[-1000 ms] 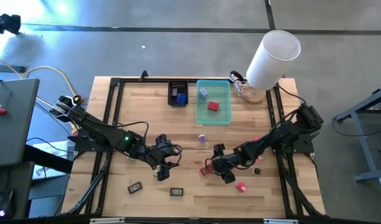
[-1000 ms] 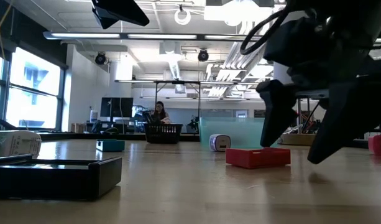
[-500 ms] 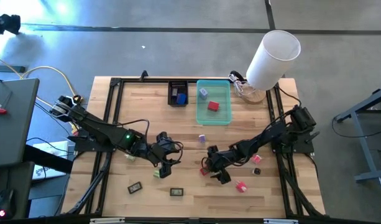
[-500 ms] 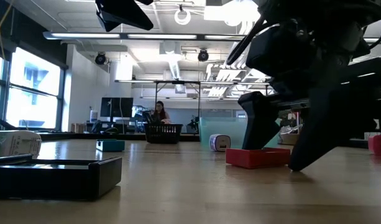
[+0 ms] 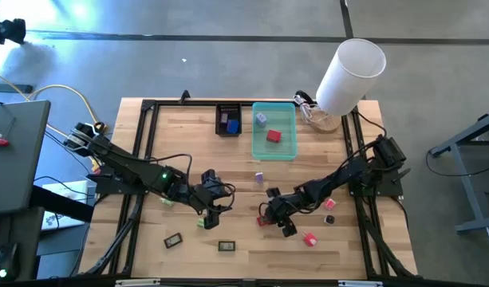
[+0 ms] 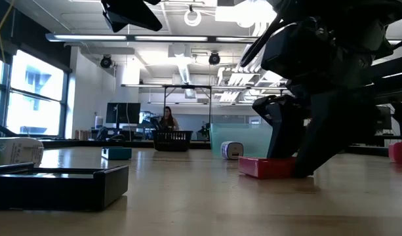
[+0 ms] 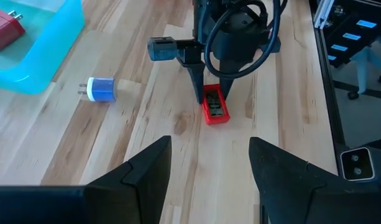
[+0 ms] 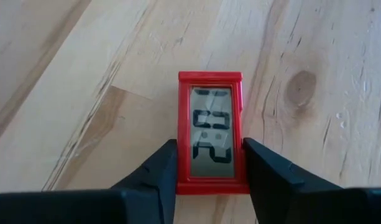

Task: Pick & Place Office items
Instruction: Put the red digital timer into the black bin

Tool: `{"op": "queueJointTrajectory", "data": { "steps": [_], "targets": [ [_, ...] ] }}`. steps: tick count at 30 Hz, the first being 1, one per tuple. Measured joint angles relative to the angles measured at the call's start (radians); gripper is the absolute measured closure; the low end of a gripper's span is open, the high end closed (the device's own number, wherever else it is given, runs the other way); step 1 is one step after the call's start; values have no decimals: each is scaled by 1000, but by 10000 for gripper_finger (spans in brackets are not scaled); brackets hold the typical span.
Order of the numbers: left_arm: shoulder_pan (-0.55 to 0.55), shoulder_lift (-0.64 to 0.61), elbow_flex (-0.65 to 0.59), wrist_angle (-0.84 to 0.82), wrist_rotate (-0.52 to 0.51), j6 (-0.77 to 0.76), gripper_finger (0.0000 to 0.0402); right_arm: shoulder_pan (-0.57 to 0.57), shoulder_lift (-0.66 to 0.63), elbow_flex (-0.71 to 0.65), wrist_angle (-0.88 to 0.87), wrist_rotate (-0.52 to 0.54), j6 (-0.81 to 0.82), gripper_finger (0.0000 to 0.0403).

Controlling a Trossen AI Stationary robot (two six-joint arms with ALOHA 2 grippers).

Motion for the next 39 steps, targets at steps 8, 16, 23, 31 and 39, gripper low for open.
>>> {"op": "queueJointTrajectory", "data": {
  "steps": [8, 16, 23, 31, 39],
  "targets": [
    [10, 58, -1, 4, 1, 34, 195, 56, -10, -1, 1, 109, 116, 265],
    [91, 77, -1, 18, -13, 206, 195, 188, -31, -6, -16, 379, 255, 265],
    [173, 77, -1, 25, 8, 2, 195, 223, -73, 27, -5, 641, 191, 265],
    [188, 77, -1, 93, 102, -410, 195, 210, -86, 119, -8, 942, -106, 265],
    [153, 87, -1, 324, 99, -313, 195, 214, -90, 146, -6, 1048, -187, 265]
  ]
}}
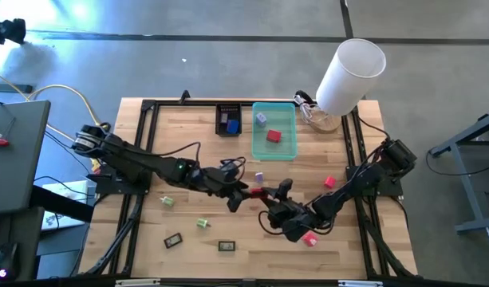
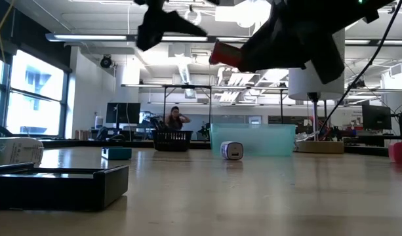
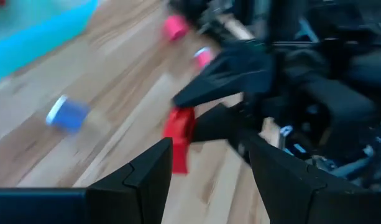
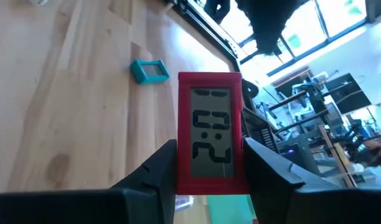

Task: Pick & Place Office items
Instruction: Put the red digital timer into the black bin

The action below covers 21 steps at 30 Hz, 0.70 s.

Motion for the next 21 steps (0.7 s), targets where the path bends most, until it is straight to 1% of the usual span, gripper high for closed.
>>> {"op": "queueJointTrajectory", "data": {
  "steps": [2, 5, 11, 17, 21],
  "targets": [
    [-7, 2, 0, 39, -1, 54, 195, 3, 0, 0, -1, 2, 0, 265],
    [-10, 11, 2, 47, 1, 99, 195, 21, -1, 0, 1, 46, -4, 265],
    [-2, 11, 1, 45, 0, 107, 195, 68, -18, 0, 5, 55, -6, 265],
    [26, 17, 1, 54, -1, 110, 195, 99, -60, 0, 2, 133, -18, 265],
    [36, 18, 1, 55, 0, 106, 195, 105, -100, 2, 2, 131, -22, 265]
  ]
}}
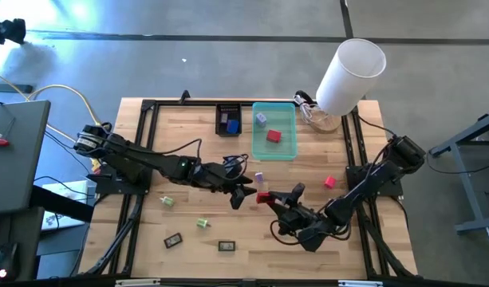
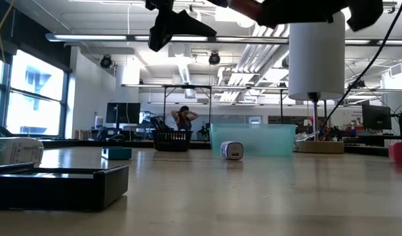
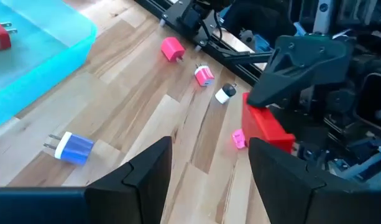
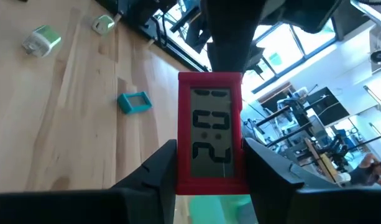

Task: Pick & Place Office items
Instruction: Put the red digital timer into the black bin

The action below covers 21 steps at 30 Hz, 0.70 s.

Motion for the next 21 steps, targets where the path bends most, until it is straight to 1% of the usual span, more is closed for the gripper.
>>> {"op": "queueJointTrajectory", "data": {
  "steps": [7, 13, 21],
  "targets": [
    [-5, 0, 0, 15, 2, 0, 195, -8, -19, 0, -9, -5, -6, 265],
    [-13, 0, 0, 61, 3, -2, 195, -7, -19, 0, -56, -11, 31, 265],
    [-25, 0, 0, 72, 5, -2, 195, -24, -19, 0, -45, -30, 20, 265]
  ]
}}
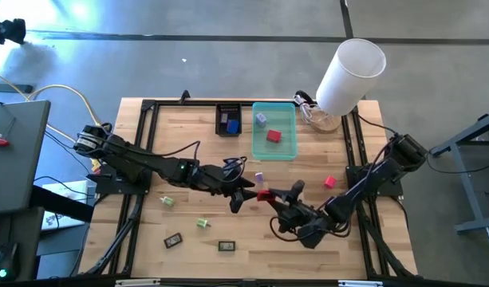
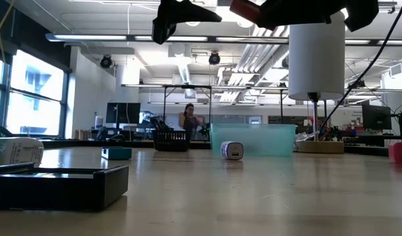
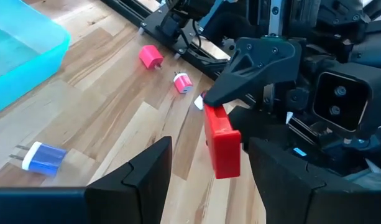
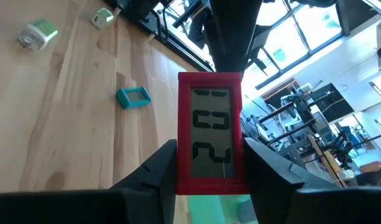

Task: Pick & Place Office items
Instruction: Put the red digital timer into the black bin

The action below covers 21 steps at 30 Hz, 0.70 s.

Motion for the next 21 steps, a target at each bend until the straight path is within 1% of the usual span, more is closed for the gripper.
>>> {"op": "queueJointTrajectory", "data": {
  "steps": [6, 10, 15, 21],
  "targets": [
    [0, 0, 0, -1, 0, 1, 195, -34, 0, 0, 0, -24, -7, 265],
    [2, 5, 0, 0, -5, 15, 195, -65, 0, 0, 40, -35, -64, 265],
    [3, 31, 0, 16, -6, 30, 195, -100, 0, 0, 97, -101, -121, 265],
    [3, 48, -1, 42, -6, 88, 195, -119, 0, 0, 113, -126, -136, 265]
  ]
}}
